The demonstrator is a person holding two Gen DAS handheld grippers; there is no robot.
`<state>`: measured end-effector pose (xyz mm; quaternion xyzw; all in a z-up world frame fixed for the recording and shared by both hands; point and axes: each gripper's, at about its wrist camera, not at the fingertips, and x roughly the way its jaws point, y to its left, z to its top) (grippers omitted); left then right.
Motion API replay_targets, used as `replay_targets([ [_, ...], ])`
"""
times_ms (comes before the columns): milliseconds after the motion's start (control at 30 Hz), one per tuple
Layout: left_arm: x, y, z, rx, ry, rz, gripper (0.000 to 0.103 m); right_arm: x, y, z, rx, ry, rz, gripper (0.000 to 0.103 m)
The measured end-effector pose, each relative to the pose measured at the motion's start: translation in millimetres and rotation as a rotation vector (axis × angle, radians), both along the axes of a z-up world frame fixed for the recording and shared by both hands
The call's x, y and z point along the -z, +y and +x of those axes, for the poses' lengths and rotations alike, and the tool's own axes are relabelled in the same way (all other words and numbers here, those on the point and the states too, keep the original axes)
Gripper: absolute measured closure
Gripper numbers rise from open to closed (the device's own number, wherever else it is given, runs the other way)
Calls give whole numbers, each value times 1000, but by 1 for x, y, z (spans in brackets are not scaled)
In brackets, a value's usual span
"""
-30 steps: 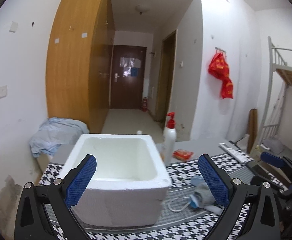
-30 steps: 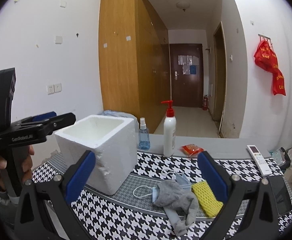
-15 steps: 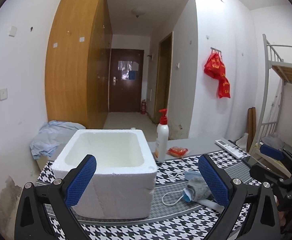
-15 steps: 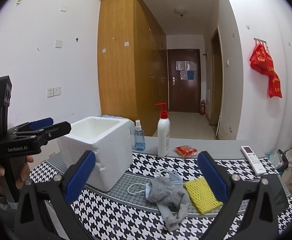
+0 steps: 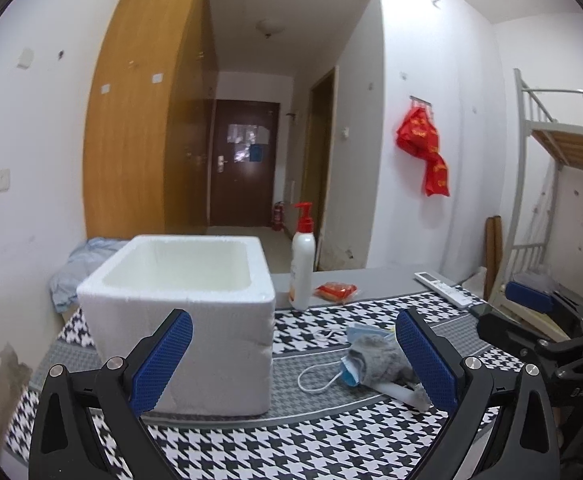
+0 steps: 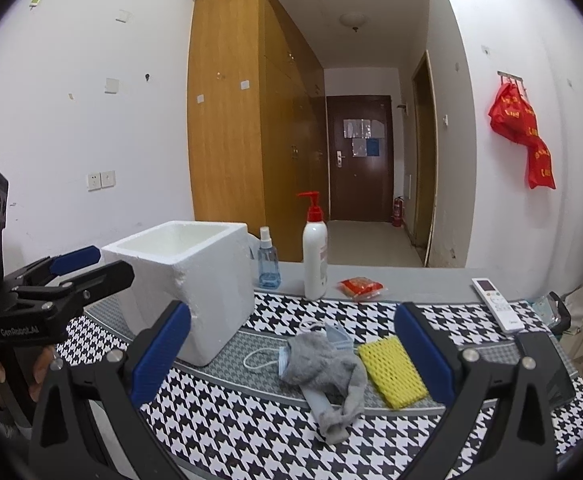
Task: Organize soft objects
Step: 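Withdraw both grippers from the box toward the grey sock and yellow sponge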
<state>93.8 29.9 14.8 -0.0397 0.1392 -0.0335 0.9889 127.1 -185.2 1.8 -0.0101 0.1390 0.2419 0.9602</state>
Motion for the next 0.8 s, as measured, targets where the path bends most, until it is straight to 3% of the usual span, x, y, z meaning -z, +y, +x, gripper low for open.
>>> replay_targets([
  [333, 21, -11, 1, 24, 21, -36, 1, 23, -13, 6, 23, 56, -20, 0],
  [500, 33, -25, 8, 16, 75, 5, 1, 32, -19, 12, 32, 95, -32, 0],
  [800, 48, -37, 22, 43, 155, -2, 1, 40, -35, 15, 64, 124, -61, 0],
])
